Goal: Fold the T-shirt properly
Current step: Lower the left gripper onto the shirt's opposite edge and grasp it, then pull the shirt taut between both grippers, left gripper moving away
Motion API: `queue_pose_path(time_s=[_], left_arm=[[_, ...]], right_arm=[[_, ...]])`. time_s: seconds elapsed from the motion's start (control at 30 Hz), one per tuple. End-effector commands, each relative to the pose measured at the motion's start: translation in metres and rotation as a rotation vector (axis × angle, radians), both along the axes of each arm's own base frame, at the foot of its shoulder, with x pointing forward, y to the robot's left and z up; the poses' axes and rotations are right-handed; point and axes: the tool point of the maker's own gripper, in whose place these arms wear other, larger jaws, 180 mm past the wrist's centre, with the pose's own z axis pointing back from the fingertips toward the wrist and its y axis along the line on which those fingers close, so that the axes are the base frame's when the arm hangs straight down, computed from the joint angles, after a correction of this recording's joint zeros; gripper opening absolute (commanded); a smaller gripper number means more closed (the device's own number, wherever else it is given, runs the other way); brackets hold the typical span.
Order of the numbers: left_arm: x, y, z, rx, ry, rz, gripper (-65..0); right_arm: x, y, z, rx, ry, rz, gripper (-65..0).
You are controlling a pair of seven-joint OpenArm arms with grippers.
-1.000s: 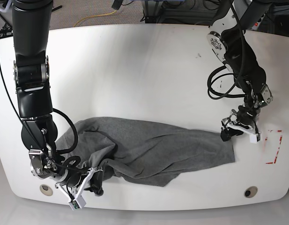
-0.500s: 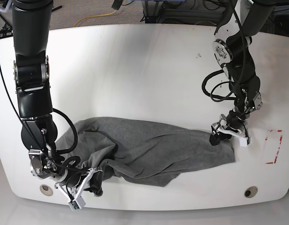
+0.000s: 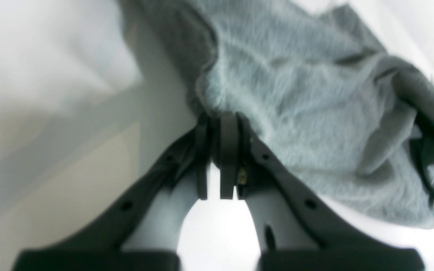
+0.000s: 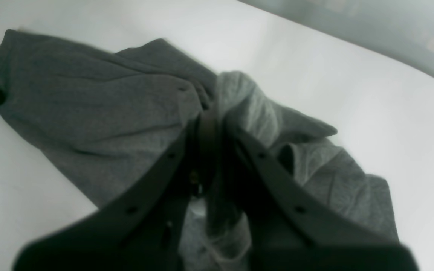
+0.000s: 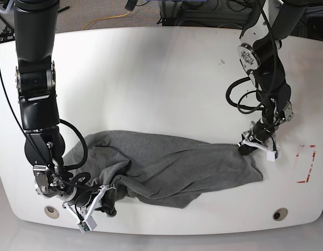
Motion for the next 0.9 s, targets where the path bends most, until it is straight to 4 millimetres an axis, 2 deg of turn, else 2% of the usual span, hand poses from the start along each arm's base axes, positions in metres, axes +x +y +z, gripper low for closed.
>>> queue_pose_path(time_s=[0.0, 0.33, 0.6, 0.77, 0.87], left_arm=[[0.015, 0.008, 0.027, -0.007, -0.072, 0.019, -63.5], [-0.032, 0.042, 0.029, 0.083, -0.055, 0.037, -63.5], [-0.101, 0.063, 0.04, 0.254, -0.001, -0.003, -63.5], [-0.155, 0.078, 0.054, 0.355, 0.031, 0.0, -63.2], [-0.175, 0.082, 0.057, 0.382, 0.057, -0.002, -62.6]], right_arm=[[0.011, -0.001, 0.033, 0.031, -0.081, -0.003, -65.0], [0.007, -0.015, 0.024, 0.066, -0.066, -0.046, -65.0], [0.006, -0.013, 0.022, 0.074, -0.06, -0.044, -65.0], [0.006, -0.011, 0.022, 0.076, -0.06, -0.042, -65.0], [0.005, -0.011, 0.021, 0.076, -0.057, -0.04, -65.0]])
